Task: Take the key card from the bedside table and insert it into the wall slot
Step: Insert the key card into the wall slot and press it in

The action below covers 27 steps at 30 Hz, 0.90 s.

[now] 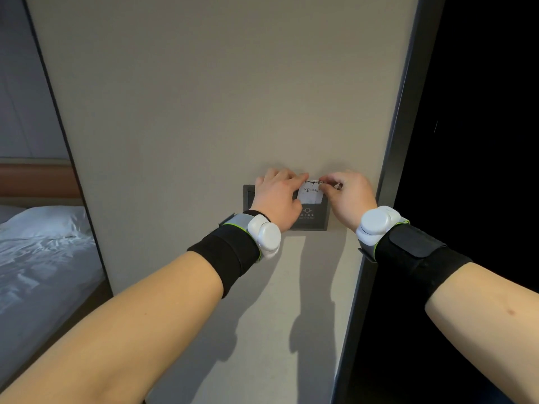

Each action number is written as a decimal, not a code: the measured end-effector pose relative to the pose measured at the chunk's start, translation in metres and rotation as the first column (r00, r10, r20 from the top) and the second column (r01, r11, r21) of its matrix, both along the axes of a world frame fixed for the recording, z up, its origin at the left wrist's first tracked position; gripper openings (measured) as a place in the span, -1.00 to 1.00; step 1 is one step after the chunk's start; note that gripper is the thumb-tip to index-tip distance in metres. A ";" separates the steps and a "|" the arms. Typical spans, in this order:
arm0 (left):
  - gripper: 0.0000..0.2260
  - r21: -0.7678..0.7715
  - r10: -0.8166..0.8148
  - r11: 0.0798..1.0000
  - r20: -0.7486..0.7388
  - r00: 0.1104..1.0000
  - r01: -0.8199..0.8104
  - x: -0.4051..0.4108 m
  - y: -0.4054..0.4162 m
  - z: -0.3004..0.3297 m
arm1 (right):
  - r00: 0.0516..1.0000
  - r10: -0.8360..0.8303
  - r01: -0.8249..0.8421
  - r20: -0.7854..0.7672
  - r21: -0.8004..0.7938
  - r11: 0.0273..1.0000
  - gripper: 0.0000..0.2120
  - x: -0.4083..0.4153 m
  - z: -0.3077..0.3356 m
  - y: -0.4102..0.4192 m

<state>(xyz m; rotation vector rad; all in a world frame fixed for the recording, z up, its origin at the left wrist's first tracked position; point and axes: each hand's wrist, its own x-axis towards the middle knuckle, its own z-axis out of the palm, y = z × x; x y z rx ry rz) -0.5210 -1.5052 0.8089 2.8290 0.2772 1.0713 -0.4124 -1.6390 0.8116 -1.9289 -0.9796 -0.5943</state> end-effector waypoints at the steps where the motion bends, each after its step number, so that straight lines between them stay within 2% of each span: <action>1: -0.48 0.005 0.006 1.000 0.004 1.000 -0.006 0.000 0.000 -0.001 | 1.000 -0.010 0.010 0.013 -0.009 1.000 -0.88 0.000 -0.001 0.000; 7: -0.47 0.042 0.023 0.999 0.023 0.999 -0.024 -0.001 -0.002 -0.008 | 0.996 -0.053 0.059 0.077 -0.071 0.996 -0.83 0.001 -0.010 0.001; 21: -0.46 0.059 0.068 0.996 -0.010 0.998 -0.067 0.002 -0.004 -0.021 | 0.975 -0.115 0.130 0.192 -0.066 0.989 -0.85 0.000 -0.026 0.002; 27: -0.46 0.111 0.107 0.988 0.018 0.994 -0.108 0.003 -0.006 -0.026 | 0.935 -0.098 0.148 0.341 -0.123 0.981 -0.79 -0.005 -0.029 -0.006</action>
